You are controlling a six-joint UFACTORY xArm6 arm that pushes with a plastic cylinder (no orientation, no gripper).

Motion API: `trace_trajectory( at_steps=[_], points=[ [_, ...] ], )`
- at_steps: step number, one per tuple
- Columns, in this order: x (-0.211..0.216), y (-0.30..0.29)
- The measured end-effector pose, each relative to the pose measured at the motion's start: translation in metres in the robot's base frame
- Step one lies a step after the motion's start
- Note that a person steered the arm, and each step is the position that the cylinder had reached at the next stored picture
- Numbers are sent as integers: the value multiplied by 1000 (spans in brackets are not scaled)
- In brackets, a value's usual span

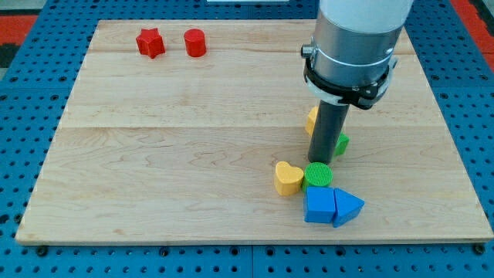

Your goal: Place the hexagon to the right of the red circle

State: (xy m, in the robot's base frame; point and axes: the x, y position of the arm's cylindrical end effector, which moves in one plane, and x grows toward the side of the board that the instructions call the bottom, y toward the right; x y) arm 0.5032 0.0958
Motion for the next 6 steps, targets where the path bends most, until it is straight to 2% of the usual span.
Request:
trace_trajectory(
  at_steps=[3,4,6],
  points=[
    [-45,39],
    [-71,19],
    [-111,-67]
  ],
)
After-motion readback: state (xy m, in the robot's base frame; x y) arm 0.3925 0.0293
